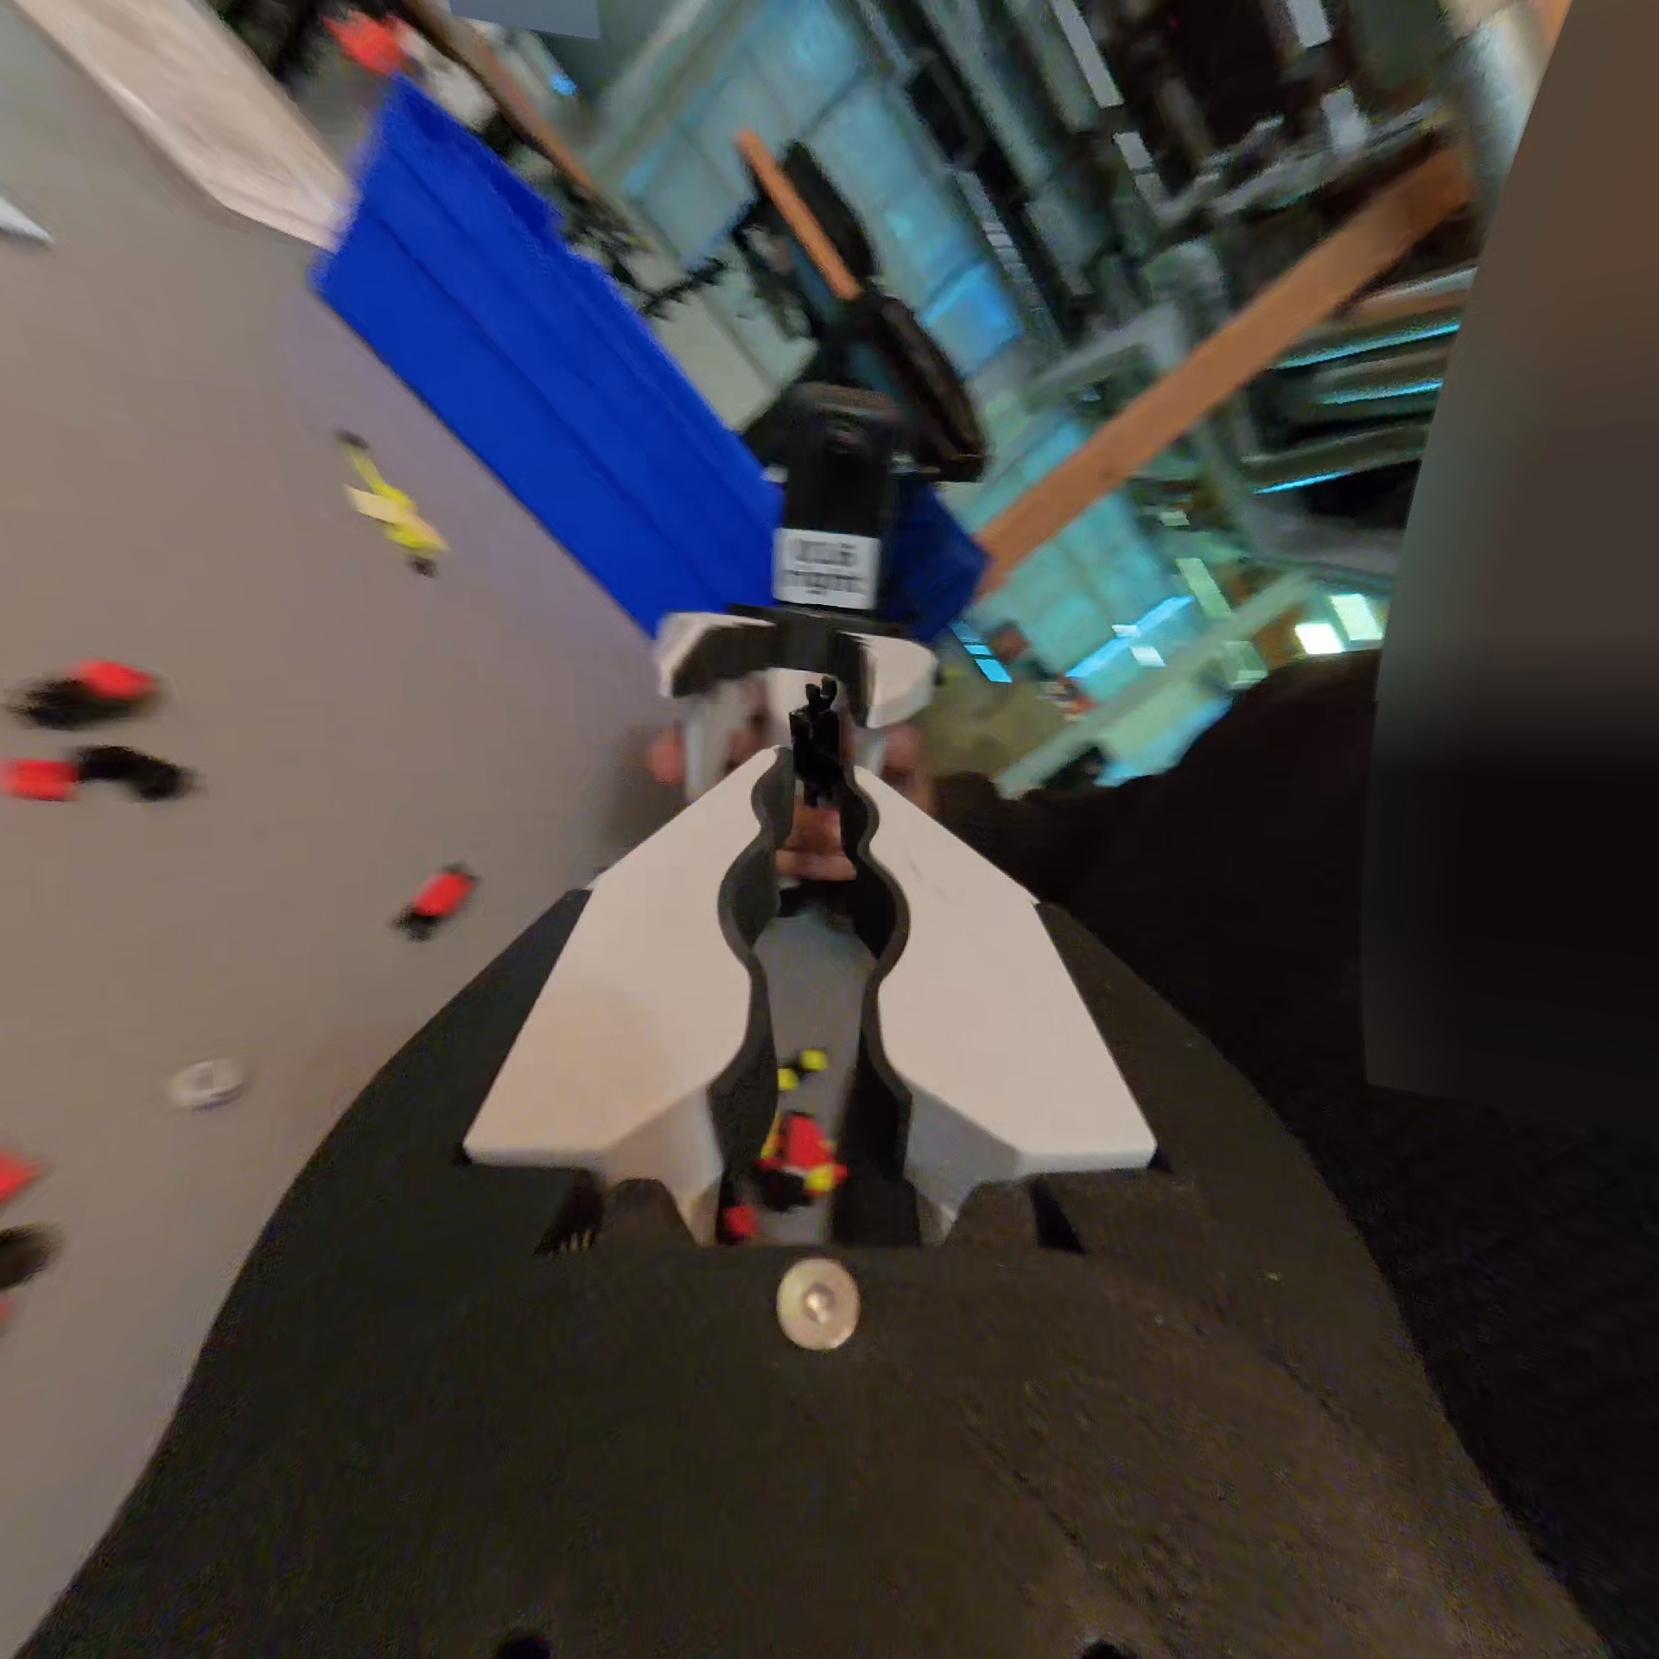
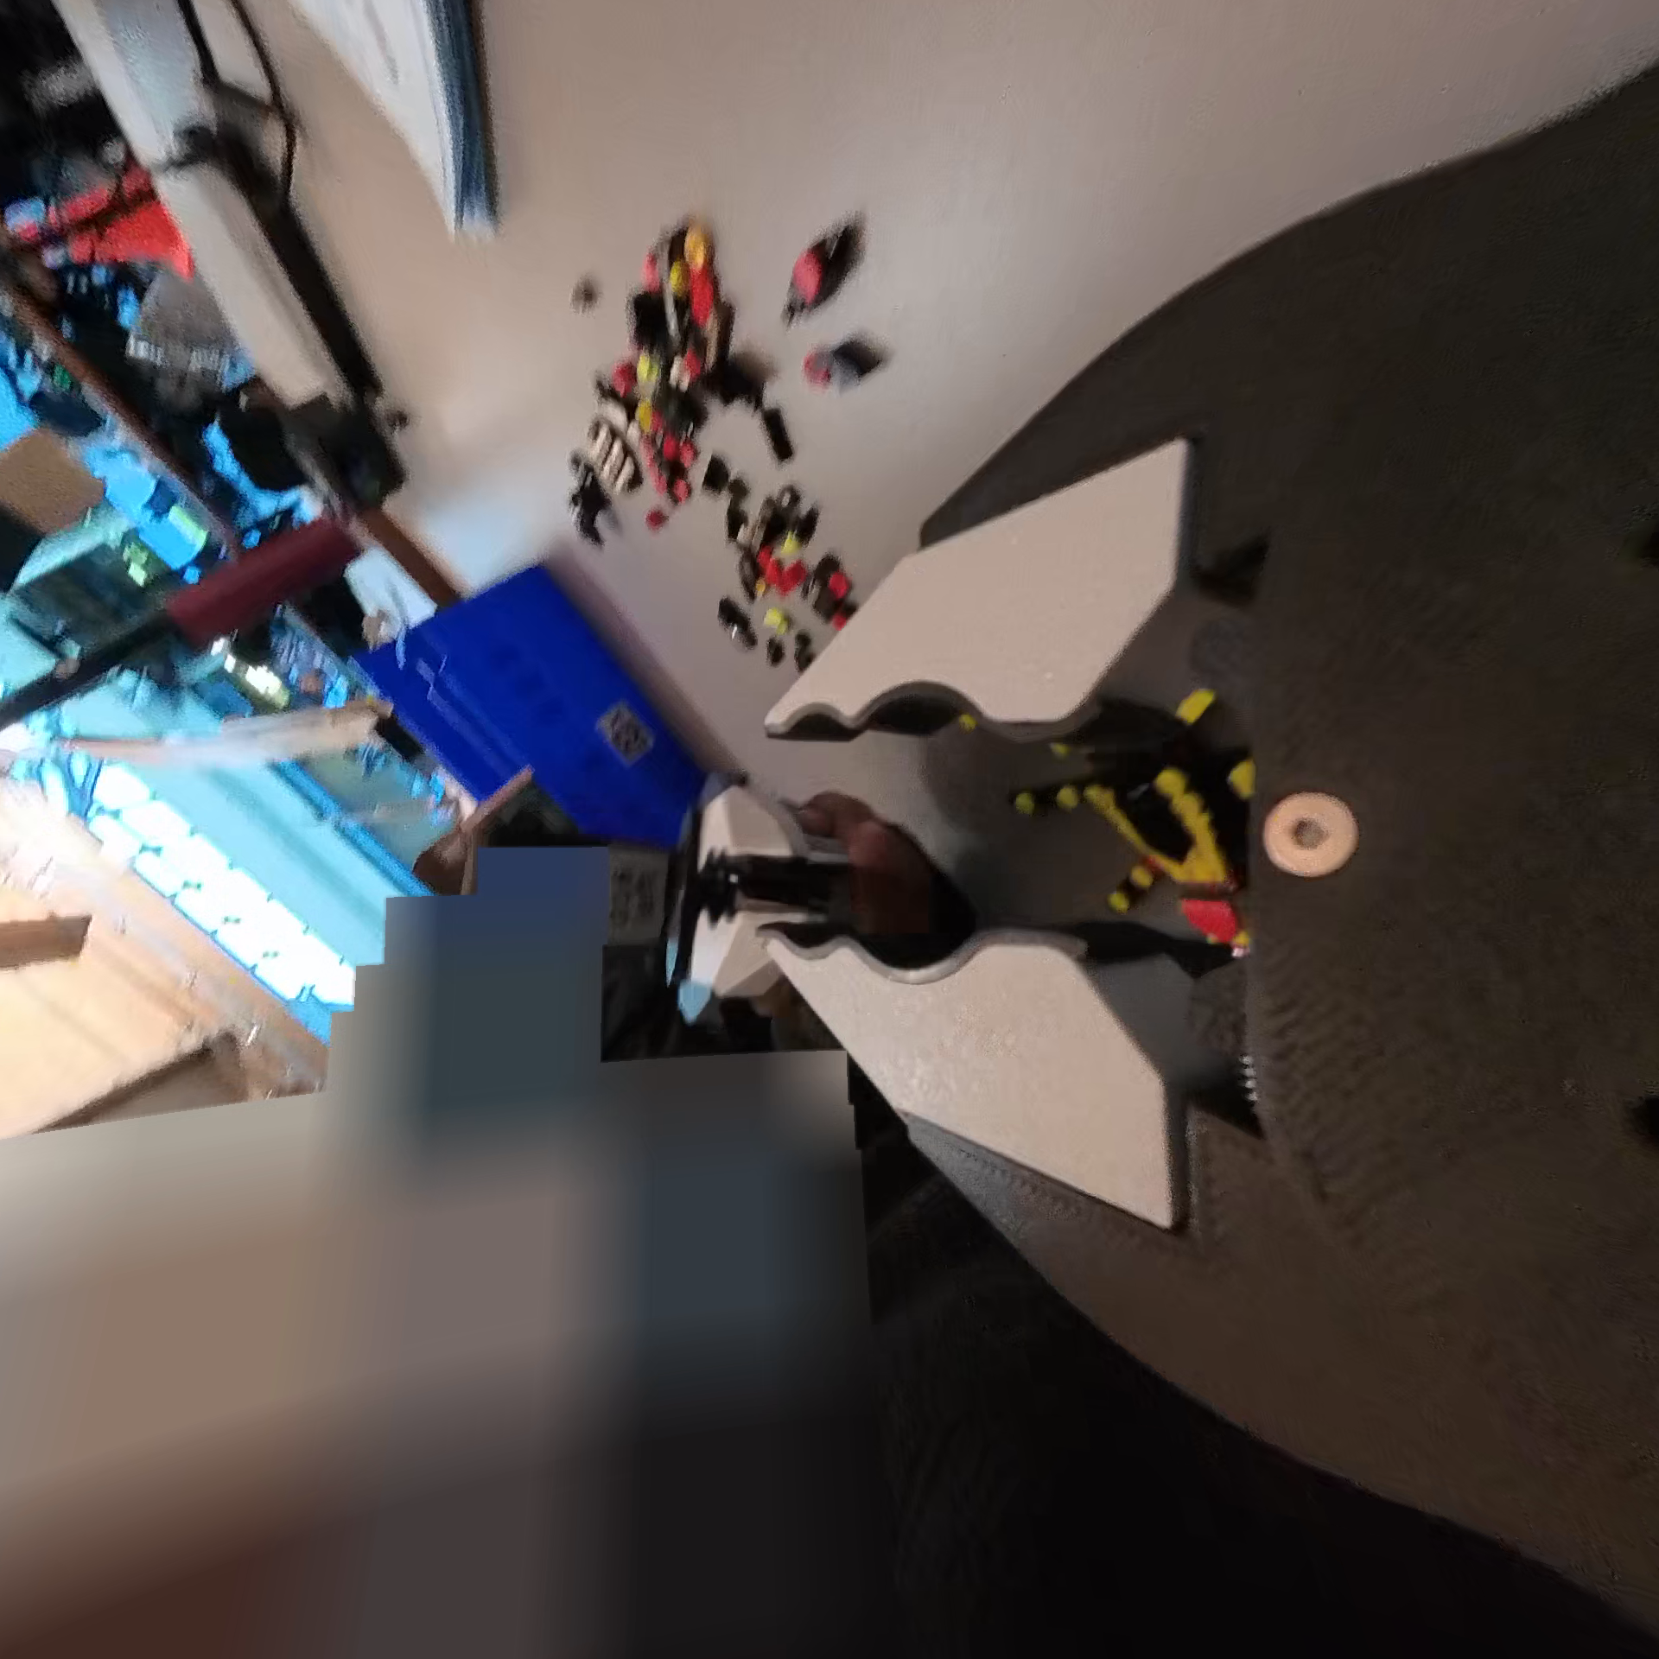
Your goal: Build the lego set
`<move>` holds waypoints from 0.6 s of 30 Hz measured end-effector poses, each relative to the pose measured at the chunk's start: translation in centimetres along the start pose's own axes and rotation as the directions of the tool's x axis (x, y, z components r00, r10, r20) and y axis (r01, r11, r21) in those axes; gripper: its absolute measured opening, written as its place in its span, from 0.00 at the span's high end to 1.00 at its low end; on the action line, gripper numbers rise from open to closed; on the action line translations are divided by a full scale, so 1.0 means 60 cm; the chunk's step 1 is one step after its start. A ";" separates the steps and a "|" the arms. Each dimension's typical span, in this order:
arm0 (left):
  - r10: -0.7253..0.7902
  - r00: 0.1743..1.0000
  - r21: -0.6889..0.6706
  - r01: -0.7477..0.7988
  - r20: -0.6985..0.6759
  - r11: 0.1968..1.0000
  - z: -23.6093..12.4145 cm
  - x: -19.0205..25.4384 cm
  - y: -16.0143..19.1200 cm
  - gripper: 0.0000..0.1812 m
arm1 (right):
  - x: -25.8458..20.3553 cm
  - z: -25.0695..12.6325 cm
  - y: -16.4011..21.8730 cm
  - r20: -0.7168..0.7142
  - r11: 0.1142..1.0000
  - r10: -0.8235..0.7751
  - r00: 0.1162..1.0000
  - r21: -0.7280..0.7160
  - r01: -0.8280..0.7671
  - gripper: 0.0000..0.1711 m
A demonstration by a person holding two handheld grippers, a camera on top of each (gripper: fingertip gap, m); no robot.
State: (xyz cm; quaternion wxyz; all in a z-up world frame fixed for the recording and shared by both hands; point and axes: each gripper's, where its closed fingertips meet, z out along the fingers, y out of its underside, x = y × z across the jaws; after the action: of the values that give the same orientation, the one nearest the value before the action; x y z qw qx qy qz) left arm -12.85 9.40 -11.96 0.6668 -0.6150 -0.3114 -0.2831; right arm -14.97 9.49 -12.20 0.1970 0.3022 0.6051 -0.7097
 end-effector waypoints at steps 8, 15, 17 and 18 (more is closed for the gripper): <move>0.320 0.879 -0.146 -0.286 0.354 0.947 -0.006 -0.063 0.008 0.97 | 0.023 0.012 0.020 -0.172 0.993 -0.101 0.980 -0.074 0.089 0.77; 0.386 0.848 -0.191 -0.337 0.363 0.922 0.003 -0.059 0.019 0.97 | 0.020 0.017 0.031 -0.181 0.990 -0.115 0.977 -0.099 0.098 0.89; 0.398 0.845 -0.200 -0.347 0.357 0.916 0.004 -0.057 0.021 0.96 | 0.024 0.013 0.031 -0.191 0.989 -0.120 0.974 -0.107 0.101 0.97; 0.408 0.840 -0.201 -0.357 0.357 0.912 0.005 -0.056 0.021 0.96 | 0.023 0.013 0.031 -0.185 0.989 -0.119 0.975 -0.110 0.100 0.97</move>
State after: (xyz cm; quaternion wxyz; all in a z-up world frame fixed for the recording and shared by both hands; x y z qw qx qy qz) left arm -14.09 9.76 -15.34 0.5937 -0.7497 -0.2904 -0.0346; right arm -14.92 8.50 -14.45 0.1133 0.3250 0.6717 -0.6560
